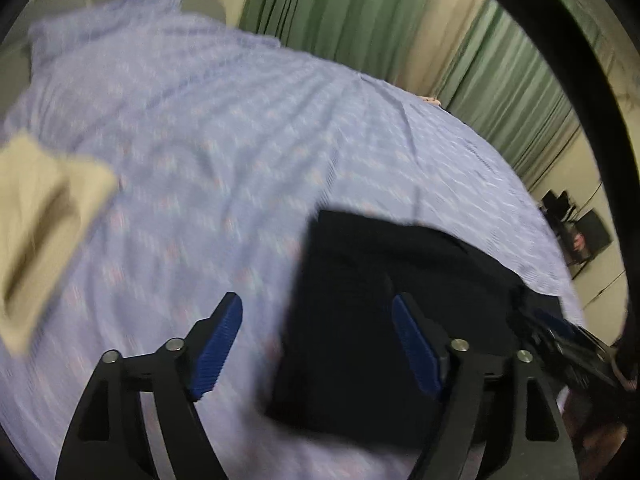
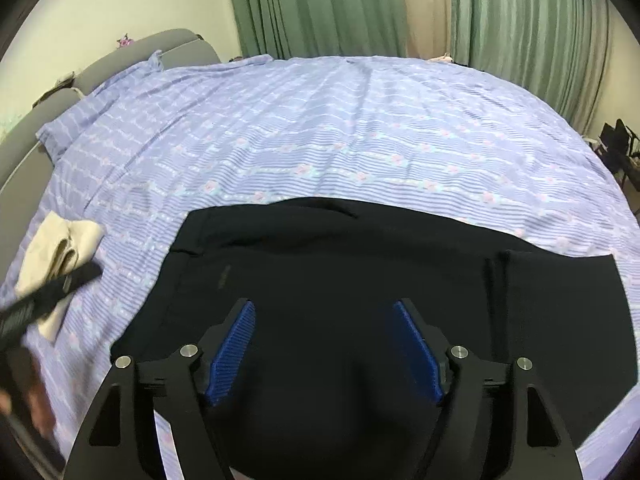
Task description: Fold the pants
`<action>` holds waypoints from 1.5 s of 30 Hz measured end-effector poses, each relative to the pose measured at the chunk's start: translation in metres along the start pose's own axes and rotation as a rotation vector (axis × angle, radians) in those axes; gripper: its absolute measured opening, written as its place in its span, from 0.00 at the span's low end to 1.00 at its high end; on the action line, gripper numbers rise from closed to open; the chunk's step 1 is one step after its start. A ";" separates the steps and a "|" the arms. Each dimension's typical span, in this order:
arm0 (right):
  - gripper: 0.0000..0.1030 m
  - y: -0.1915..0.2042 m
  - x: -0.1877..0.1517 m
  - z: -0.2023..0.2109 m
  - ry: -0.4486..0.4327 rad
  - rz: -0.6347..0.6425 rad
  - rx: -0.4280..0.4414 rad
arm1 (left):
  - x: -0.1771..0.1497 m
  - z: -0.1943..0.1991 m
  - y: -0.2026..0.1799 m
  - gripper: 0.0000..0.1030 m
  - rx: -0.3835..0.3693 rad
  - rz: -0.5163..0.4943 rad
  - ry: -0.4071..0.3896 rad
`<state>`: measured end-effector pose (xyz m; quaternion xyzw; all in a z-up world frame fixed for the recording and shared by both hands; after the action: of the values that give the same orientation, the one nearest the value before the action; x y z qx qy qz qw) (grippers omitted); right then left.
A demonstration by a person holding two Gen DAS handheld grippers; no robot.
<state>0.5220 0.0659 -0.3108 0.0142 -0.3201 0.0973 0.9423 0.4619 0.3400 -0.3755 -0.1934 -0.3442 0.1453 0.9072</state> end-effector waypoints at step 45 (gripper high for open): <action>0.70 -0.138 -0.042 0.075 -0.012 -0.120 -0.089 | 0.008 -0.032 -0.116 0.18 -0.005 0.139 -0.102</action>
<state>0.4712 -0.0833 -0.2721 -0.0079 -0.3283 0.0263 0.9442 0.5048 0.2328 -0.3409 -0.2114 -0.3759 0.2170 0.8757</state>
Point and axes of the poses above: each gripper's, at about its wrist camera, not at the fingertips, and z roughly against the way its jaws point, y to its left, x to its top, the point moved 7 cm from there along -z, roughly the way its jaws point, and after that the axes turned 8 degrees about -x, right-handed, at the moved point
